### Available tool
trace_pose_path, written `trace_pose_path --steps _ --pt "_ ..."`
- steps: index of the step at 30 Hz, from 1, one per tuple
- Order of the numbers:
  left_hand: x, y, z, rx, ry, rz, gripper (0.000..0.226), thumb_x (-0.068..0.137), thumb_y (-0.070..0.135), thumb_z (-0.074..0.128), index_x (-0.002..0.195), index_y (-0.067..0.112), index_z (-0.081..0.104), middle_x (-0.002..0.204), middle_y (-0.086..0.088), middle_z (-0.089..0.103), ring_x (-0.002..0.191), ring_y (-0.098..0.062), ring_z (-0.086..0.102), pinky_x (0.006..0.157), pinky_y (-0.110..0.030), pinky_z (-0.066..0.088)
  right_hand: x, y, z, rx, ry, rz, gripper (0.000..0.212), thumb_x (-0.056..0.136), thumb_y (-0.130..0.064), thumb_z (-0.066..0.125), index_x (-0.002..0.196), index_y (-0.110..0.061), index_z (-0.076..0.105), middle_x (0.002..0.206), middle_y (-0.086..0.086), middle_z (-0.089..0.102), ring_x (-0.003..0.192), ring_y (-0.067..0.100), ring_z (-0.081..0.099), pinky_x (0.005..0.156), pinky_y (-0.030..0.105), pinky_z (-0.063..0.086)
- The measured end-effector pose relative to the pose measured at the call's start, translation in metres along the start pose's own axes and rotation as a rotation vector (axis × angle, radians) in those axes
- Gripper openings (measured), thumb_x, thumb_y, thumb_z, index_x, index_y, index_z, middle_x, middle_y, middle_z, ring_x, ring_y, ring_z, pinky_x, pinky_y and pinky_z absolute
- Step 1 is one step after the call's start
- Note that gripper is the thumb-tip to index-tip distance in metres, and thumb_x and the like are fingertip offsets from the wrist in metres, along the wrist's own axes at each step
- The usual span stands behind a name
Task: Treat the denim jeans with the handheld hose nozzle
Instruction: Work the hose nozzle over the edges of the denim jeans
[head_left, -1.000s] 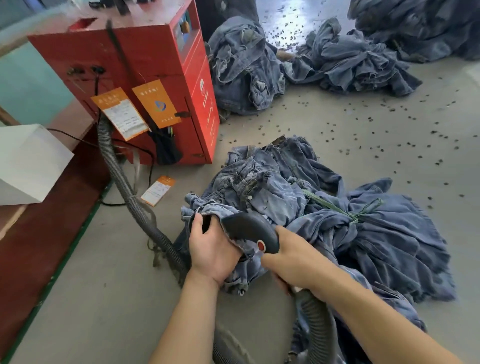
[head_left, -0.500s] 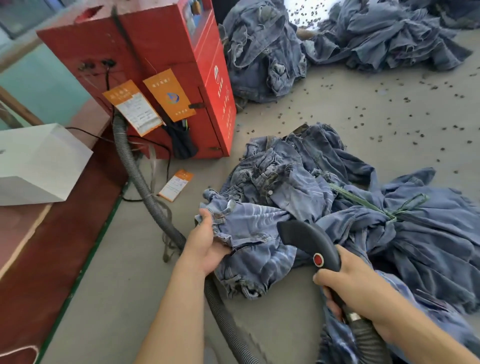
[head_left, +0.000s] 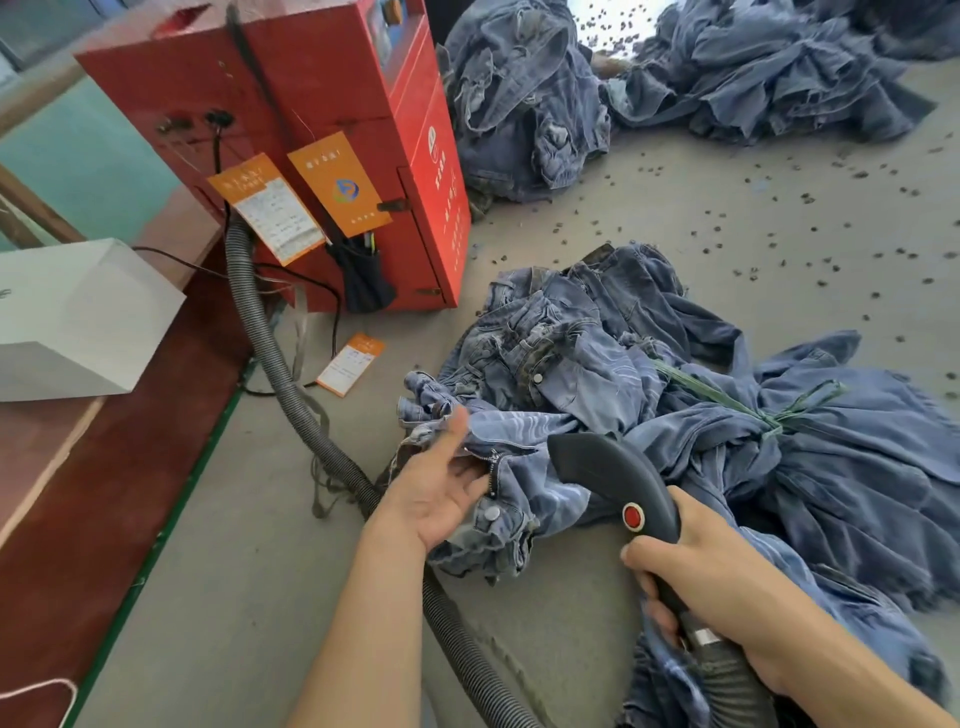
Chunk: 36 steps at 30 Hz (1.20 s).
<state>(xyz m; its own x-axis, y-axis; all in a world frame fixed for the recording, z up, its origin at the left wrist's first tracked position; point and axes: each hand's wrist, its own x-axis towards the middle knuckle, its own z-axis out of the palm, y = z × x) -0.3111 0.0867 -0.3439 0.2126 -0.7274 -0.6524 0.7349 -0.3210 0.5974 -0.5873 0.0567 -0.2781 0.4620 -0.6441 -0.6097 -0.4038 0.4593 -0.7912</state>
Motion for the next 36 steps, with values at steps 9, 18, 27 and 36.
trace_pose_path --steps 9,18,27,36 --pt "0.017 -0.035 -0.004 0.338 0.464 0.023 0.064 0.095 0.054 0.066 0.140 0.008 0.058 0.127 -0.006 0.071 0.116 -0.026 0.068 0.102 -0.044 0.055 0.010 0.015 -0.003 0.070 0.030 0.105 0.021 0.088 0.000 0.061 0.098 -0.010 0.045 0.063 0.016 0.053 0.044 0.025 0.047 0.044 0.031 0.042" --pt "0.022 -0.049 -0.023 0.657 0.316 0.050 0.069 0.061 0.011 0.099 0.124 0.013 0.071 0.112 0.002 0.078 0.106 -0.021 0.072 0.101 -0.047 0.057 0.037 0.021 0.014 0.011 0.012 0.175 0.023 0.087 -0.004 0.060 0.104 -0.011 0.045 0.064 0.013 0.054 0.045 0.023 0.049 0.045 0.031 0.044" --pt "0.004 -0.046 -0.035 1.096 0.547 0.243 0.041 0.068 0.034 0.097 0.100 0.019 0.077 0.096 0.006 0.077 0.090 -0.017 0.072 0.072 -0.024 0.053 0.041 0.031 0.050 -0.137 0.031 0.119 0.020 0.087 -0.011 0.056 0.105 -0.012 0.047 0.054 0.011 0.056 0.045 0.027 0.051 0.047 0.034 0.046" --pt "0.000 -0.052 -0.035 1.137 0.529 0.213 0.045 0.077 0.030 0.091 0.114 0.009 0.076 0.111 -0.007 0.077 0.105 -0.030 0.070 0.093 -0.043 0.057 0.080 0.025 0.058 -0.270 0.229 0.172 0.026 0.097 -0.018 0.057 0.118 -0.008 0.044 0.087 0.015 0.067 0.062 0.027 0.061 0.051 0.032 0.047"
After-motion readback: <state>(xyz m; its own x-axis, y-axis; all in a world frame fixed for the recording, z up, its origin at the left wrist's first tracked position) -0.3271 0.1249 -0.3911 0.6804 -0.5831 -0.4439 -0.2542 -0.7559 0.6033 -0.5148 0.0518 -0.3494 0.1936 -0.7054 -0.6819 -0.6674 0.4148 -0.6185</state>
